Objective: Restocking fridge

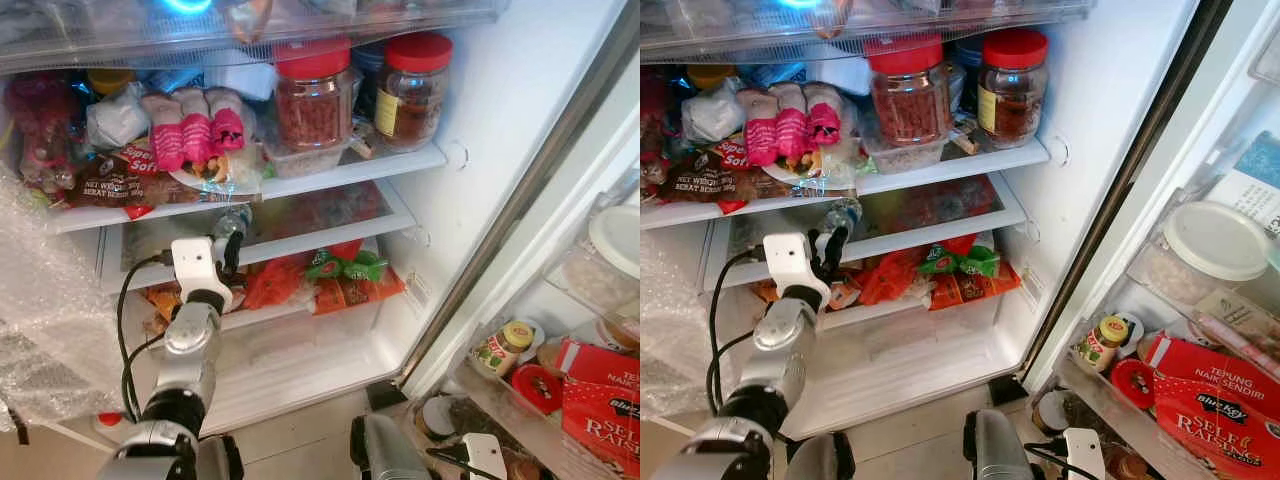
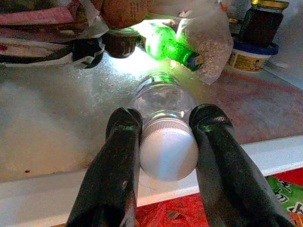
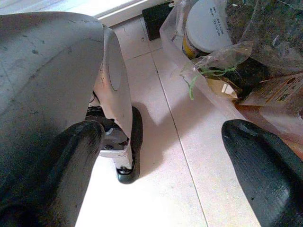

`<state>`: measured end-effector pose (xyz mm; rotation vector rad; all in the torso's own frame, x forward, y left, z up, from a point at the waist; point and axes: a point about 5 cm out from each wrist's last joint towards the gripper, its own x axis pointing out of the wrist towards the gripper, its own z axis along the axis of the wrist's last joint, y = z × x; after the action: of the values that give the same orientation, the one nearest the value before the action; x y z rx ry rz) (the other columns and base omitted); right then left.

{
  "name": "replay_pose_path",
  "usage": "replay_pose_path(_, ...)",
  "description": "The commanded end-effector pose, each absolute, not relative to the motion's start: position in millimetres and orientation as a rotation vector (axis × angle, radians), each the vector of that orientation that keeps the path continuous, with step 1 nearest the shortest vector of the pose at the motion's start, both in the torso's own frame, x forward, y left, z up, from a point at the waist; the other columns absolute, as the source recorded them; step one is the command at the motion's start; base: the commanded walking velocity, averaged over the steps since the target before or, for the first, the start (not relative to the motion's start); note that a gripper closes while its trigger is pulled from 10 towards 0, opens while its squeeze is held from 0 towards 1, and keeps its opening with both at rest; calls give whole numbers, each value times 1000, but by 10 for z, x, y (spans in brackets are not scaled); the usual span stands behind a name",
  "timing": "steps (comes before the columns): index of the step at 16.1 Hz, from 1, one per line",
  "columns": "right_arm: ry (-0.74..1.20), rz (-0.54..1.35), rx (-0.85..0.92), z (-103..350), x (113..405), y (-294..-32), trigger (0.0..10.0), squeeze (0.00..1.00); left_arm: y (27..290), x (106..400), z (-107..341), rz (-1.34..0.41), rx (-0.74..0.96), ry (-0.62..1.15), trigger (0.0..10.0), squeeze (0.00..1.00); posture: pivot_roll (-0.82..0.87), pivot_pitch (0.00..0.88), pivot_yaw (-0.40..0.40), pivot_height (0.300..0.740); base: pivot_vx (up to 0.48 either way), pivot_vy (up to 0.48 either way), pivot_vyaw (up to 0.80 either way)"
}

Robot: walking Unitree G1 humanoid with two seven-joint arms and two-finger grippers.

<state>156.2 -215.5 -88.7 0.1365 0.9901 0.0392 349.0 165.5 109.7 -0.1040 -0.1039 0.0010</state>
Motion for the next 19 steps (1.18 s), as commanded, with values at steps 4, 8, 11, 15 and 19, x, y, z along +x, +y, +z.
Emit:
replay_pose_path(4, 1005, 45, 153, -907, 1527, -2128, 10000, 0, 1716, 3520, 827, 73, -154, 108, 10000, 0, -206, 110, -40, 606, 0, 0, 0)
replay_pose_path(8, 1005, 42, 152, -906, 1528, -2133, 10000, 0, 1735, 3629, 926, 113, -197, 120, 10000, 0, -207, 112, -40, 606, 0, 0, 0)
replay_pose_path(11, 1006, 41, 153, -907, 1527, -2132, 10000, 0, 1732, 3671, 964, 130, -208, 127, 10000, 0, -210, 116, -41, 606, 0, 0, 0)
replay_pose_path(15, 1009, 42, 153, -909, 1522, -2132, 10000, 0, 1746, 3675, 943, 150, -224, 149, 10000, 1000, -210, 117, -40, 606, 0, 0, 0)
replay_pose_path(19, 1010, 41, 151, -910, 1521, -2131, 10000, 0, 1753, 3691, 986, 159, -223, 121, 10000, 1000, -207, 118, -41, 606, 0, 0, 0)
